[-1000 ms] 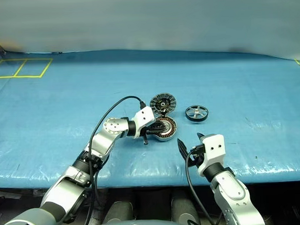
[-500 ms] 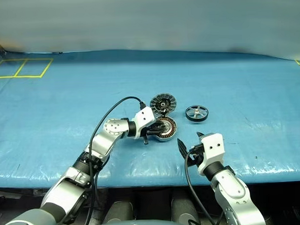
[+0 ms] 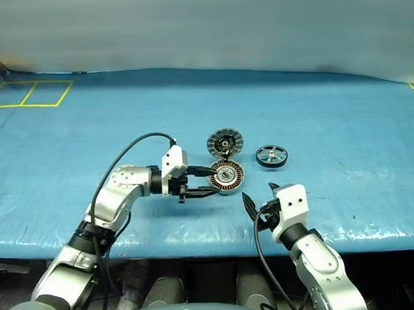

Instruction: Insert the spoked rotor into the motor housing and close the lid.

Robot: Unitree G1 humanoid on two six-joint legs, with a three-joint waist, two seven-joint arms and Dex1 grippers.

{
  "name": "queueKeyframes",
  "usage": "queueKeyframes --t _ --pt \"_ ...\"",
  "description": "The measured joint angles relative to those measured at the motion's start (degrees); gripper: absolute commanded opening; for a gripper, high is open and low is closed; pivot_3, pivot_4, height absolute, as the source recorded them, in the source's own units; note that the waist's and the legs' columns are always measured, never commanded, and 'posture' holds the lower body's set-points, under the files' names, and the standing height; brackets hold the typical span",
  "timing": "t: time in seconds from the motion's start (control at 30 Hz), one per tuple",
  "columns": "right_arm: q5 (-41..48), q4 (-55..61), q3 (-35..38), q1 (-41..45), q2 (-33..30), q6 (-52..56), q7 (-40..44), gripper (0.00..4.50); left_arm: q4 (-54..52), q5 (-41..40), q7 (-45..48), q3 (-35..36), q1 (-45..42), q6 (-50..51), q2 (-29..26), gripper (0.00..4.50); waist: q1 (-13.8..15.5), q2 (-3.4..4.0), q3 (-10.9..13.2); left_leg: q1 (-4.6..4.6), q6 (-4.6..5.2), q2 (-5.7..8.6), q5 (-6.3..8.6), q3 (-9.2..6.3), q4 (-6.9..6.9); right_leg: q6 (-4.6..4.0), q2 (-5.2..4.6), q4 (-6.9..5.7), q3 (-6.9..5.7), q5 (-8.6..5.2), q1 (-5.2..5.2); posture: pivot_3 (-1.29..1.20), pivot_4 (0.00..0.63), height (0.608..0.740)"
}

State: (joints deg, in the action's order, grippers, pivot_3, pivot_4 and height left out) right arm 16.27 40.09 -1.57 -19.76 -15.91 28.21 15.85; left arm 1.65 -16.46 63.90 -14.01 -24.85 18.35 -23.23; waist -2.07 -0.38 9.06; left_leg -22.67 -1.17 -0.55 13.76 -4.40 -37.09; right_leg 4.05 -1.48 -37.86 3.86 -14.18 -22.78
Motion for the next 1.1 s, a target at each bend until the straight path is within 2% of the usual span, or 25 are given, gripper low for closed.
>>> queueKeyframes --t 0.13,0.37,0.57,0.8,1.1 --pt "0.0 -0.95 -1.95 4.45 -0.11 -0.19 1.35 2.4 -0.5 -0.99 -2.83 2.64 3.7 0.48 -0.05 2.6 -0.13 0.0 0.0 0.04 0.0 -0.04 0.0 0.01 0.0 0.02 0.02 -0.01 0.0 0.02 0.0 0.0 0.15 0.74" --pt "-2.77 -12.58 -7.83 16.47 0.89 -0.67 2.99 0.05 -4.83 -2.18 -6.65 4.65 11.0 1.31 -0.78 2.6 0.0 0.01 0.02 0.0 -0.01 0.01 0.0 0.0 0.04 -0.28 0.0 -0.01 0.0 0.19 -0.03 0.0 0.15 0.74" --pt "-4.94 -19.6 -11.35 23.82 0.01 -0.36 5.66 0.02 -7.2 -2.68 -8.06 5.34 14.4 0.8 -1.12 2.6 0.03 0.01 0.02 -0.01 0.0 0.0 0.0 -0.02 0.05 -0.29 0.01 -0.01 -0.02 0.2 -0.05 0.0 0.15 0.74" --pt "-6.33 -24.73 -10.77 28.03 -0.07 -0.6 6.58 0.02 -9.27 -2.98 -9.38 6.24 18.0 0.8 -1.86 2.6 -0.04 0.02 0.03 0.01 0.0 -0.01 0.0 0.0 0.03 -0.29 0.01 -0.03 -0.01 0.2 -0.04 0.0 0.15 0.74" --pt "-11.72 -31.74 -12.3 32.01 1.35 -3.66 5.28 0.02 -9.66 -2.18 -10.81 5.33 16.84 1.09 -1.69 2.6 -0.12 0.03 0.03 0.0 -0.01 0.0 0.0 0.0 0.06 -0.29 0.02 -0.03 -0.01 0.2 -0.06 0.0 0.15 0.74"
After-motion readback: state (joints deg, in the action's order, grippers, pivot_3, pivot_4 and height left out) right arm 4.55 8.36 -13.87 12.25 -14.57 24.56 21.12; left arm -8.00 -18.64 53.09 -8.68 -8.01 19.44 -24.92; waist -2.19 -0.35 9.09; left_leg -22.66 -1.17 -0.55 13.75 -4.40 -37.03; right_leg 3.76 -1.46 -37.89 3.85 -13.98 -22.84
